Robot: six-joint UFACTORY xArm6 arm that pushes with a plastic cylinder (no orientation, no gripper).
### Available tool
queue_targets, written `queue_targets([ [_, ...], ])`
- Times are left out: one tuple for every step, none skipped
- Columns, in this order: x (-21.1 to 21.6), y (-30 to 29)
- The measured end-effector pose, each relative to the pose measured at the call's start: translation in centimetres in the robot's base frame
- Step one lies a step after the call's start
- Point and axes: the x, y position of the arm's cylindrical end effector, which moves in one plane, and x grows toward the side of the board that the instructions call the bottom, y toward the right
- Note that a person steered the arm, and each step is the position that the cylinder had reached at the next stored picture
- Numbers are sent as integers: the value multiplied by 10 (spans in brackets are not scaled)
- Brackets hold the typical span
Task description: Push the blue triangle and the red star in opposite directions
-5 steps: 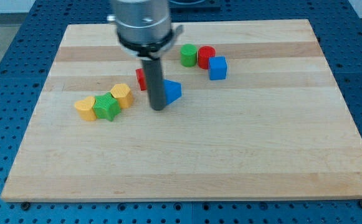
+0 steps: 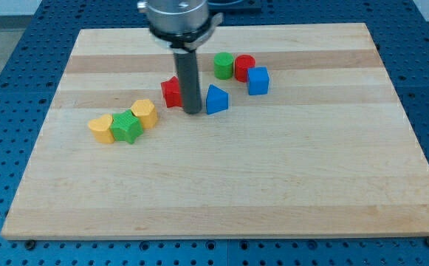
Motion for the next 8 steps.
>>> queue_targets([
  [-1, 66],
  [-14, 94],
  [-19, 78],
  [-19, 18],
  [-35, -18],
  [-82, -18],
  [-114, -51],
  [-106, -106],
])
